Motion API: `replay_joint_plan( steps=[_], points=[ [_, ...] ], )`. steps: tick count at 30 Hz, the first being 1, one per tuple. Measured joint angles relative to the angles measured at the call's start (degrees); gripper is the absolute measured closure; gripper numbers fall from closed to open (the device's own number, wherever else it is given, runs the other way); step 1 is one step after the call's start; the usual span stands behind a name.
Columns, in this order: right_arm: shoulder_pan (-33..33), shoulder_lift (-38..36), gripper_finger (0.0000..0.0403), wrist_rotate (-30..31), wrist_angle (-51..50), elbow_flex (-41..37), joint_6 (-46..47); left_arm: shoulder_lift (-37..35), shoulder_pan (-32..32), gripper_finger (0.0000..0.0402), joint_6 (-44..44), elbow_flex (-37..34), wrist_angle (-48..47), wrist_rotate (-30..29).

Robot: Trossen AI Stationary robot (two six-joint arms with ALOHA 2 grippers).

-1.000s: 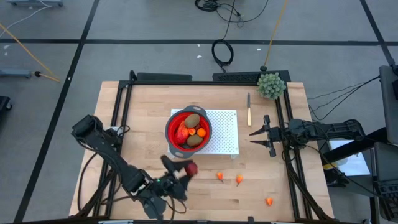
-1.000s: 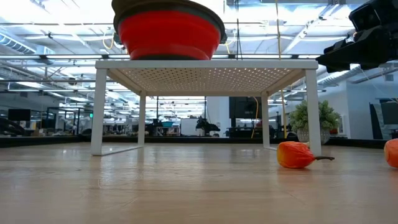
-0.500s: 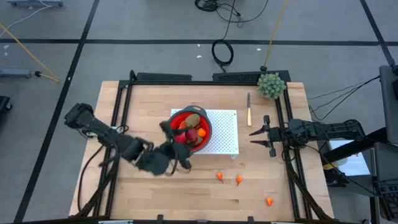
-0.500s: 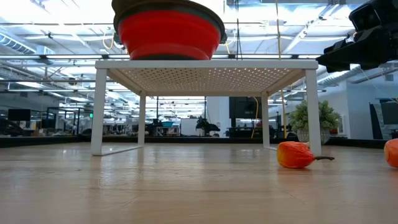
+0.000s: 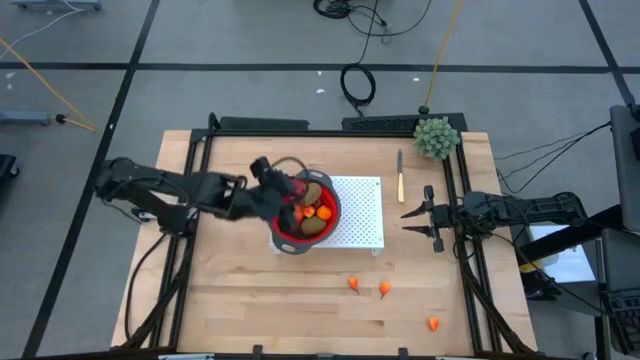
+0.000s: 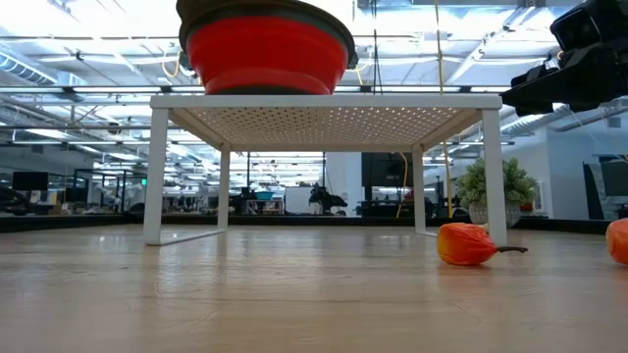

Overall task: Pick & Place Fruit
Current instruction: Put the pomegranate into the strainer bowl on the shelf

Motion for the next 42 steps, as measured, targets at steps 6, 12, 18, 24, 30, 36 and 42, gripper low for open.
replay_joint_plan(
  steps=[6, 12, 18, 24, 30, 36, 42],
  points=[
    [-0.02, 0.0, 0.0273, 0.0, 0.0, 0.0, 0.0, -0.53, 6.24, 0.0188, -4.33, 1.63, -5.65, 9.43],
    [0.0, 0.0, 0.0273, 0.0, -0.02, 0.0, 0.0, -0.19, 10.51, 0.0188, -7.93, 3.78, -10.62, 17.09],
    [-0.02, 0.02, 0.0273, 0.0, -0.02, 0.0, -0.46, -0.23, 12.47, 0.0188, -13.23, 3.89, -15.96, 23.83],
    [-0.02, 0.0, 0.0273, 0.01, -0.02, 0.0, -0.46, 0.64, 12.18, 0.0188, -18.83, 3.89, -20.68, 26.81],
    [-0.02, 0.0, 0.0273, 0.0, -0.05, 0.0, -0.44, 1.79, 11.76, 0.0188, -21.5, 3.88, -19.9, 29.05],
    [0.0, 0.0, 0.0273, 0.01, -0.04, 0.0, -0.44, 2.42, 11.7, 0.0188, -22.05, 3.89, -19.87, 29.03],
    [-0.01, 0.0, 0.0273, 0.0, -0.04, 0.0, -0.44, 2.5, 11.57, 0.0188, -23.87, 3.89, -19.71, 29.45]
  ],
)
